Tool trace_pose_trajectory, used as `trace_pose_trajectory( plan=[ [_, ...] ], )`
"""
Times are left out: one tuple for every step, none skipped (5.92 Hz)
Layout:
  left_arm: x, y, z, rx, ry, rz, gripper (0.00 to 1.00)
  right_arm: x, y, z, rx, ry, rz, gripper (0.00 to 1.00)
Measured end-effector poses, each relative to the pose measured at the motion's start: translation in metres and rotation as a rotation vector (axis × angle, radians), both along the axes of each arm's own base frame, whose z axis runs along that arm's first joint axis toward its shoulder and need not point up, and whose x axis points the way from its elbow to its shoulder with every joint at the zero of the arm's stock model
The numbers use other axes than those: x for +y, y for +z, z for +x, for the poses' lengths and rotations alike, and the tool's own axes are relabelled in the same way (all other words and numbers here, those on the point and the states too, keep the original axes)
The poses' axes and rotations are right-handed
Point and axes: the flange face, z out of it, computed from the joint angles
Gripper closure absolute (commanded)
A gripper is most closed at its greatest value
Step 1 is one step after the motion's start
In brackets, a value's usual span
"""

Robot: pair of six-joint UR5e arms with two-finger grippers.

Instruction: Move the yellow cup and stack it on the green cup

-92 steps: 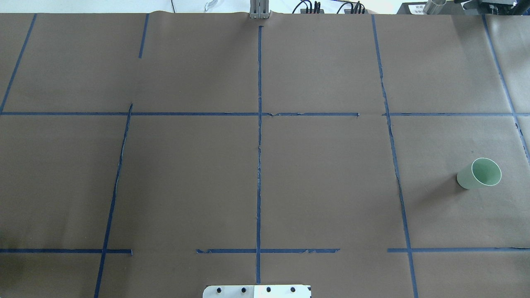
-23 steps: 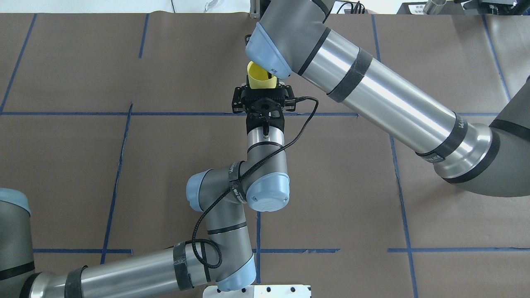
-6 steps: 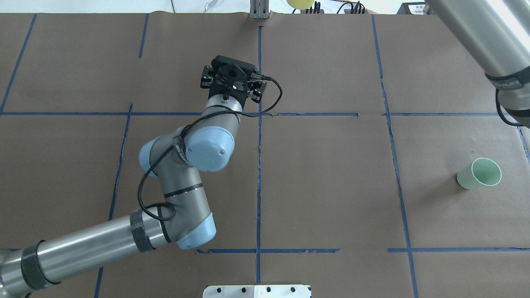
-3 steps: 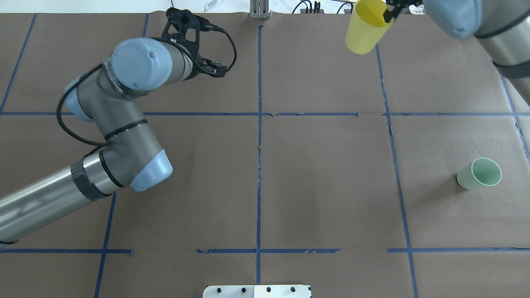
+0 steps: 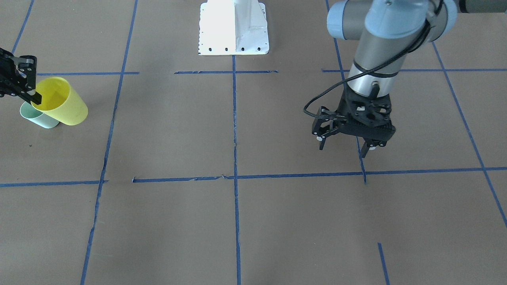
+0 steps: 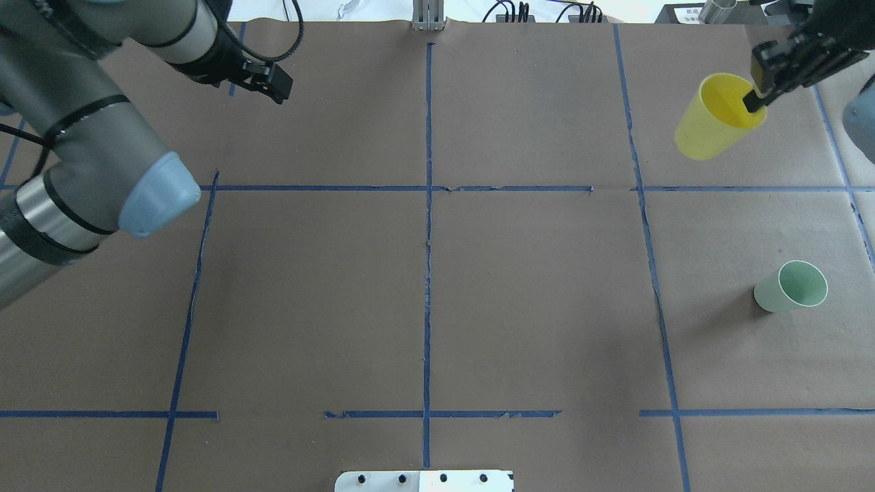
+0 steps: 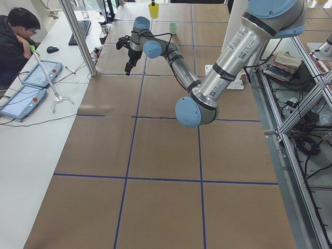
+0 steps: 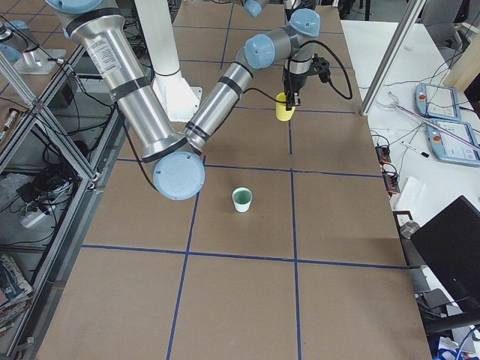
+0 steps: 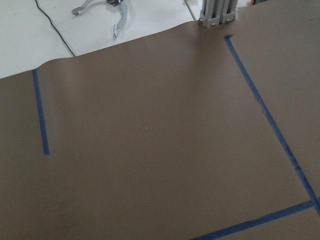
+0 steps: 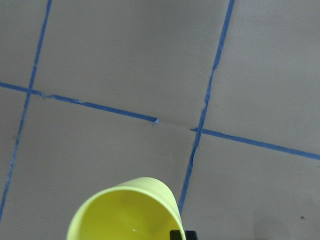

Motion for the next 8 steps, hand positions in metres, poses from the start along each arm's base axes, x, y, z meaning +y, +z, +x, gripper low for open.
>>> trace_pose_trajectory(
  plan=[
    [-0.005, 0.022, -0.038, 0.030, 0.025, -0.080, 0.00, 0.028, 0.034, 0.012, 0.018, -0.031, 0.002, 1.00],
    [-0.008, 0.055, -0.070, 0.044, 0.083, -0.114, 0.00, 0.051, 0.075, 0.022, 0.035, -0.048, 0.001, 1.00],
    [-0.005, 0.087, -0.092, 0.041, 0.154, -0.110, 0.00, 0.072, 0.125, 0.030, 0.043, -0.050, 0.012, 1.00],
    [-0.001, 0.104, -0.100, 0.037, 0.187, -0.106, 0.00, 0.089, 0.169, 0.037, 0.043, -0.043, 0.015, 1.00],
    [0.000, 0.109, -0.103, 0.036, 0.197, -0.105, 0.00, 0.099, 0.199, 0.040, 0.049, -0.037, -0.007, 1.00],
    [0.001, 0.111, -0.103, 0.035, 0.201, -0.105, 0.00, 0.103, 0.224, 0.041, 0.062, -0.036, -0.044, 1.00],
    [0.001, 0.111, -0.103, 0.036, 0.202, -0.105, 0.00, 0.103, 0.242, 0.040, 0.073, -0.040, -0.075, 1.00],
    [0.001, 0.111, -0.103, 0.036, 0.202, -0.105, 0.00, 0.103, 0.252, 0.034, 0.080, -0.052, -0.091, 1.00]
  ],
)
